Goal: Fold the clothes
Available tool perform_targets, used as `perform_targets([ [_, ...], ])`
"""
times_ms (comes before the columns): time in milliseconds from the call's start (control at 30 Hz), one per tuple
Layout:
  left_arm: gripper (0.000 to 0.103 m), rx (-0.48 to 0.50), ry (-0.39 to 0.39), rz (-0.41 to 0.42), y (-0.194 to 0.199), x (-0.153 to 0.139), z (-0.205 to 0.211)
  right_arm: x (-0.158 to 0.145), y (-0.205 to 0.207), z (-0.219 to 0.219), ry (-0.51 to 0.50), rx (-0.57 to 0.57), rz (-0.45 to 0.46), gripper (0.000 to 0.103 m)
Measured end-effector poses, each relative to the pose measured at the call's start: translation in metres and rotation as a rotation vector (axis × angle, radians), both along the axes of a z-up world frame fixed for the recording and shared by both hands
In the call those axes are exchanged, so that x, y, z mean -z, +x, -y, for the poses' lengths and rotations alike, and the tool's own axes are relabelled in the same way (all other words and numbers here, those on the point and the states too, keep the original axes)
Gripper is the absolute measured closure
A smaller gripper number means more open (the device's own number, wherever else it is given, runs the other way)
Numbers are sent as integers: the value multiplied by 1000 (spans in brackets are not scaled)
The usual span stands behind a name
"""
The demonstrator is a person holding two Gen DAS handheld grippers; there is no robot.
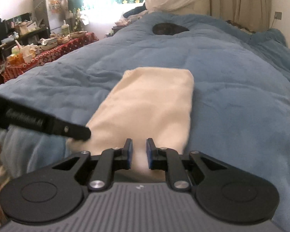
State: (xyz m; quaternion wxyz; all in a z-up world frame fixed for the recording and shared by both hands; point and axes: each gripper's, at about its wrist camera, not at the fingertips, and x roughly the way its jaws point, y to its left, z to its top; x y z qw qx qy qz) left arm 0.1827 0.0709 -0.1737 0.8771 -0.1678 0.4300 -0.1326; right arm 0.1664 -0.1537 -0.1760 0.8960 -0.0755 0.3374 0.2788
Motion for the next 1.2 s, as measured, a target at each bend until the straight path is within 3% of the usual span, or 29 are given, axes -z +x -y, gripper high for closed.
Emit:
perform_targets([
  [67,97,3,7,7,-3,2,-2,-2,-12,12,-2,-5,-1,93],
  [367,99,8,126,47,-29,4,4,-12,-45,47,-34,54,11,91],
  [500,99,18,186,59,-40,7,9,-9,-46,40,-81,78,85,82],
  [733,99,16,280,103,-44,9,22,5,-36,26,-113,151,143,84],
  [1000,100,-5,283,117,-44,11,27,19,-43,2,-113,280,234,94],
  [1133,97,-5,305,132,-46,14,30,24,-36,0,-111,307,242,93],
  [1200,97,-13,297,132,-46,14,29,18,-34,7,-72,322,221,86],
])
